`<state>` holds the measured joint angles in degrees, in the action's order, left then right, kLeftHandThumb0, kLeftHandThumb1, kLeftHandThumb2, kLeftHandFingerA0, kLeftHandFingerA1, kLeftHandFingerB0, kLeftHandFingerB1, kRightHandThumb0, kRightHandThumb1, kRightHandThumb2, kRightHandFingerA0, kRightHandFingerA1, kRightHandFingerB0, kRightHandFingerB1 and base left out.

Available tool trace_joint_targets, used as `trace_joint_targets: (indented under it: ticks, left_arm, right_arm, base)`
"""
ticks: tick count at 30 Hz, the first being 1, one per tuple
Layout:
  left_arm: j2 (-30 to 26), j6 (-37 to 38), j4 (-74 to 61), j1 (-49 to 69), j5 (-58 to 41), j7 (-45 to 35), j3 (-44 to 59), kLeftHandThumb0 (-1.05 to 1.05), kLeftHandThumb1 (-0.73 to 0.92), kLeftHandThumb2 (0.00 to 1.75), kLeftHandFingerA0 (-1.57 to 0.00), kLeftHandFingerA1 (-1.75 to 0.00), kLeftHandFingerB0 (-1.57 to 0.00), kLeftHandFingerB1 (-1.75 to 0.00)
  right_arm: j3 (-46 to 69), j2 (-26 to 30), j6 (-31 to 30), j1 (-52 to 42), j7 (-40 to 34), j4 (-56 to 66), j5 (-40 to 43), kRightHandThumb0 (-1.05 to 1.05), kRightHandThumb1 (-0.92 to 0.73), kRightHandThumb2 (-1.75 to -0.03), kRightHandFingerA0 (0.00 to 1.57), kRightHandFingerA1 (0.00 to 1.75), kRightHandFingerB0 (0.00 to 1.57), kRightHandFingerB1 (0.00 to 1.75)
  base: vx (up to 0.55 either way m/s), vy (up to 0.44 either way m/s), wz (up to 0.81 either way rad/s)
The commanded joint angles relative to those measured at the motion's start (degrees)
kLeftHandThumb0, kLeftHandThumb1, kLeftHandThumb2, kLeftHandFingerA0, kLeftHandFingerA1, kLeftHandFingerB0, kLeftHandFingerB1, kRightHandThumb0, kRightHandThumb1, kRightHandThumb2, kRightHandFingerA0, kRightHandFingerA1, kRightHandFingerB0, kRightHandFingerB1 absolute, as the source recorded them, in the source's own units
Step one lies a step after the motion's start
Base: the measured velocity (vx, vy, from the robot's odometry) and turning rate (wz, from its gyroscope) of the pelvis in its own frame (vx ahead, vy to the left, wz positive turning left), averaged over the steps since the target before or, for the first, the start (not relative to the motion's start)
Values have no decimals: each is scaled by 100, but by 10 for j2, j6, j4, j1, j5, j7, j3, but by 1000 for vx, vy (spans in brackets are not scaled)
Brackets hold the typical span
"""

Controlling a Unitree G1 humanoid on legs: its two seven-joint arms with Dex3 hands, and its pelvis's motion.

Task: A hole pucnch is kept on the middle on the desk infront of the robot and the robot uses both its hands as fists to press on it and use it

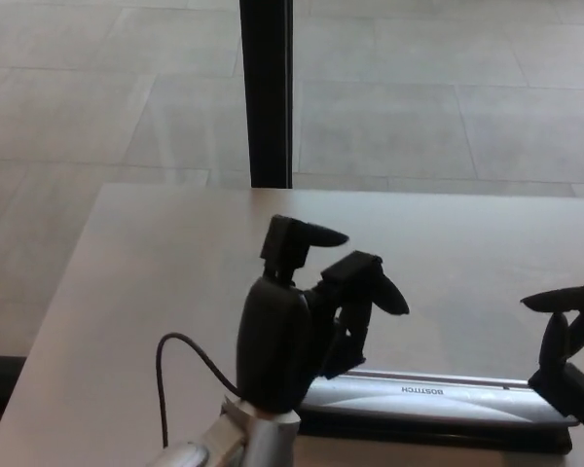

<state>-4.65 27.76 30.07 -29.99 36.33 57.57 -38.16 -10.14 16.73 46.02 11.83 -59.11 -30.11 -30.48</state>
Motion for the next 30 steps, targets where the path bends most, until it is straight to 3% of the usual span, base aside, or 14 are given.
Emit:
trace_joint_targets:
  ticks: [1, 2, 3, 5, 7, 8, 10, 11, 14, 19, 21, 23, 25, 30]
  left_arm:
    - [-118, -134, -285, 31, -515, -388, 210, -20, 62, 113, -97, -175, -76, -139]
    - [-130, -157, -303, 36, -536, -397, 227, -23, 60, 111, -98, -175, -76, -140]
    - [-150, -181, -327, 43, -561, -407, 247, -23, 59, 112, -96, -175, -74, -143]
    - [-201, -220, -366, 69, -623, -433, 299, -20, 59, 117, -93, -175, -73, -148]
    - [-221, -228, -372, 84, -642, -446, 322, -19, 61, 114, -92, -175, -72, -146]
    - [-233, -236, -372, 95, -650, -450, 339, -16, 64, 108, -87, -175, -69, -144]
    - [-260, -273, -365, 129, -674, -449, 408, -13, 74, 82, -107, -166, -67, -97]
    - [-276, -292, -352, 151, -688, -451, 455, -16, 82, 71, -78, -175, -57, -85]
    - [-297, -292, -308, 178, -682, -461, 517, -15, 77, 72, -75, -166, -58, -70]
    - [-306, -308, -267, 239, -682, -438, 619, -28, 71, 68, -76, -156, -66, -71]
    - [-301, -282, -209, 291, -691, -455, 677, -55, 42, 98, -112, -119, -83, -78]
    - [-302, -276, -197, 301, -695, -468, 686, -55, 42, 98, -112, -119, -83, -78]
    - [-292, -243, -110, 329, -685, -469, 727, -71, 48, 72, -116, -100, -94, -63]
    - [-257, -227, -41, 363, -684, -445, 765, -80, 59, 66, -128, -96, -94, -67]
  right_arm:
    - [108, 166, -176, -9, 333, 297, 439, -22, -58, -114, 107, 175, 81, 136]
    - [125, 180, -200, -17, 342, 320, 470, -28, -54, -115, 131, 146, 91, 118]
    - [147, 204, -209, -26, 361, 330, 503, -18, -56, -117, 107, 175, 81, 135]
    - [232, 278, -280, -73, 426, 348, 563, -24, -54, -113, 132, 146, 91, 114]
    - [266, 301, -299, -96, 455, 342, 577, -17, -55, -109, 107, 175, 79, 129]
    - [291, 314, -304, -109, 477, 328, 587, -14, -51, -105, 119, 168, 87, 117]
    - [385, 335, -351, -142, 499, 286, 583, -33, -53, -91, 108, 162, 93, 78]
    - [449, 344, -378, -159, 516, 252, 591, -37, -56, -89, 106, 155, 93, 74]
    - [547, 354, -416, -180, 537, 188, 608, -41, -63, -75, 104, 144, 89, 68]
    - [659, 367, -377, -218, 553, 34, 595, -52, -67, -68, 105, 109, 73, 67]
    - [720, 349, -389, -252, 504, -25, 602, -60, -74, -63, 96, 77, 59, 61]
    - [730, 344, -391, -256, 496, -32, 604, -60, -74, -63, 96, 77, 59, 61]
    - [760, 308, -370, -270, 474, -77, 639, -66, -72, -62, 78, 60, 40, 56]
    - [771, 276, -333, -252, 444, -161, 640, -62, -77, -63, 68, 77, 34, 66]
  base:
    - [0, 0, 0]
    - [0, 0, 0]
    - [0, 0, 0]
    - [0, 0, 0]
    - [0, 0, 0]
    - [0, 0, 0]
    - [0, 0, 0]
    - [0, 0, 0]
    - [0, 0, 0]
    - [0, 0, 0]
    - [0, 0, 0]
    - [0, 0, 0]
    - [0, 0, 0]
    - [0, 0, 0]
